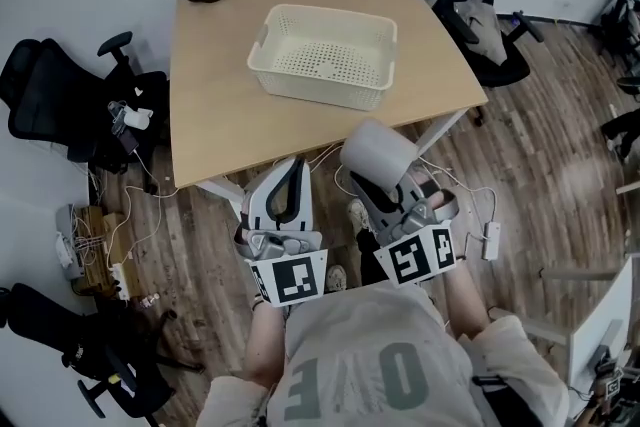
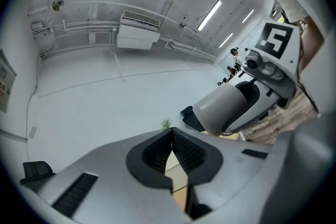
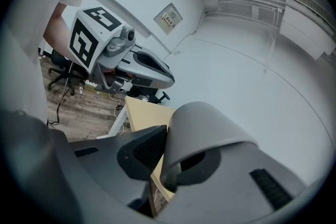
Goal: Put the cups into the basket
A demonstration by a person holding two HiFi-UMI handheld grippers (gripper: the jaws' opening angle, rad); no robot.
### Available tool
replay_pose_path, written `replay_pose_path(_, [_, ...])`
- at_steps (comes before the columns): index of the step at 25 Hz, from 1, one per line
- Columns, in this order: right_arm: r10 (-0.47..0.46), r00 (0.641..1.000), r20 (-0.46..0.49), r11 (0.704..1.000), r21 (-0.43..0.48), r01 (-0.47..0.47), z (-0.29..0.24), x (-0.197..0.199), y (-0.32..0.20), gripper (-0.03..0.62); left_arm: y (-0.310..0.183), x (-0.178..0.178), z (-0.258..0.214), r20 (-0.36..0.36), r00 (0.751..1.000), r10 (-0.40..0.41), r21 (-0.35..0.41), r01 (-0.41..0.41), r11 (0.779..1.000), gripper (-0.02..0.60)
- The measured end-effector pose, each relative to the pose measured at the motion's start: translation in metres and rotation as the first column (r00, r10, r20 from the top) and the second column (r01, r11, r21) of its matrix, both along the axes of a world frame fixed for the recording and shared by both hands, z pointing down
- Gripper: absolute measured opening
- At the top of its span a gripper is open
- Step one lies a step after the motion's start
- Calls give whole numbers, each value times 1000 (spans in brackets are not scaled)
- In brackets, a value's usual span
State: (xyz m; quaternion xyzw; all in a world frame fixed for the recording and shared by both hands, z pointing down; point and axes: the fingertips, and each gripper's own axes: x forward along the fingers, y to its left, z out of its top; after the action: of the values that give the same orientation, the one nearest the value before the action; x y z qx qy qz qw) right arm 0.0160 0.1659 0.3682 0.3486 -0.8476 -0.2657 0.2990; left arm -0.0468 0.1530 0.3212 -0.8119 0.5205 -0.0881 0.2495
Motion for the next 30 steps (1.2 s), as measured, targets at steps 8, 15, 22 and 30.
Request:
replay_pose_path(8, [-57,998,-5,998,15,57,-9,20,-101,41,-91,12,-9,-20,997,-71,16,71,997,9])
replay_pose_path(15, [-88,996,-11,996,7,88,-13,45,-180,41,-171,28,-14,22,991,-133,-18,133,991,9])
replay_pose_path(22, [-116,993,-1,993,-15,116,-10,65,-243,41,-230,44,-11,42,983,-177,-40,178,983,9])
replay_pose_path(30, [-155,987,52,988,-18,156,-13,78,-287,41,-273,67,-9,71,979,-189,-43,192,980,9])
